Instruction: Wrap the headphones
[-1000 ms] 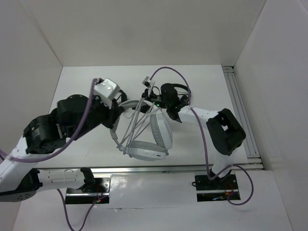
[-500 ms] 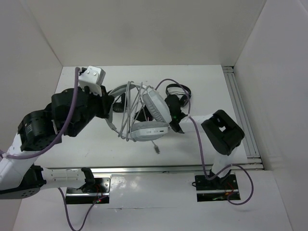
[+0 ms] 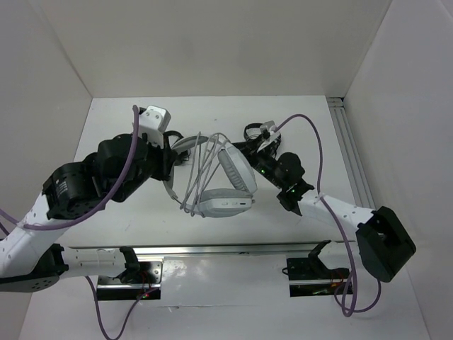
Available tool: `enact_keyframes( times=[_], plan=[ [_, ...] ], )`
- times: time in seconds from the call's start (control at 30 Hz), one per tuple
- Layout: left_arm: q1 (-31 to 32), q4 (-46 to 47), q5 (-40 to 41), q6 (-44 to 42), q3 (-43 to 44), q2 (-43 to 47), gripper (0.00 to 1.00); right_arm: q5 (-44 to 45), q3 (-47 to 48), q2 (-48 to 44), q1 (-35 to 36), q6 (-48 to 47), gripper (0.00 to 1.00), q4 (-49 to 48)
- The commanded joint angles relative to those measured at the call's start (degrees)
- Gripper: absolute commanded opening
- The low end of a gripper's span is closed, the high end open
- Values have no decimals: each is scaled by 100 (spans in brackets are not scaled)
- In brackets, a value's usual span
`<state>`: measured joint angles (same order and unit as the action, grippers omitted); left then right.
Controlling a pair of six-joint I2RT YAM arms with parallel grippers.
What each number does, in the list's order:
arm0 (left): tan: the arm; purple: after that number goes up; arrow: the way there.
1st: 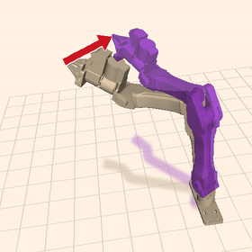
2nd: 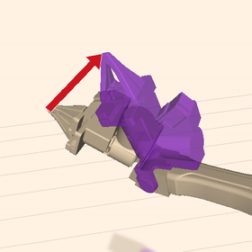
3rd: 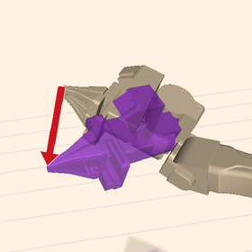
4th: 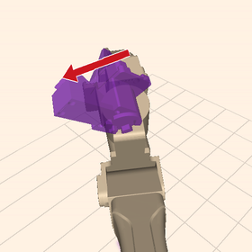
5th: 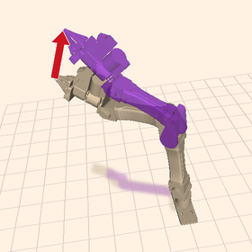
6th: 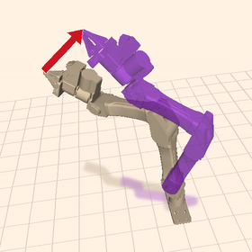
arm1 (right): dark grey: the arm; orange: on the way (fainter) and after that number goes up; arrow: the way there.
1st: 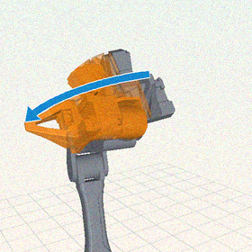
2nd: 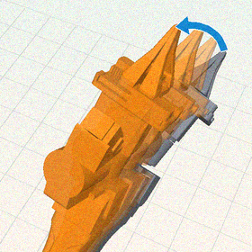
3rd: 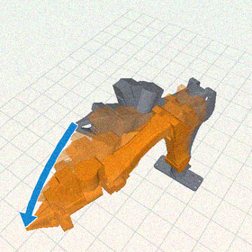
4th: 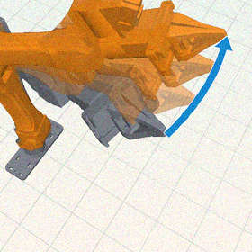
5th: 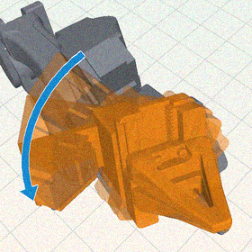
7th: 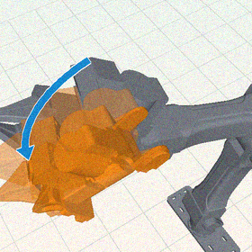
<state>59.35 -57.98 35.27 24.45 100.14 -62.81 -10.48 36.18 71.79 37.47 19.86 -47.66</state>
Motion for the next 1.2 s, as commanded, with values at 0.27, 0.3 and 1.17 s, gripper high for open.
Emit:
enact_keyframes(
  times=[0.27, 0.3, 1.17],
  plan=[
    [6, 1034, -196, 324, -100, 234, 0, 1255, 682, 355, -11, -70, 50, 1930],
    [6, 1034, -143, 324, -100, 234, 0, 728, 462, 92, -116, -157, 52, 1248],
    [6, 656, 94, 526, 243, 67, 0, -1764, -446, -949, -284, -1590, 72, 2385]
  ],
)
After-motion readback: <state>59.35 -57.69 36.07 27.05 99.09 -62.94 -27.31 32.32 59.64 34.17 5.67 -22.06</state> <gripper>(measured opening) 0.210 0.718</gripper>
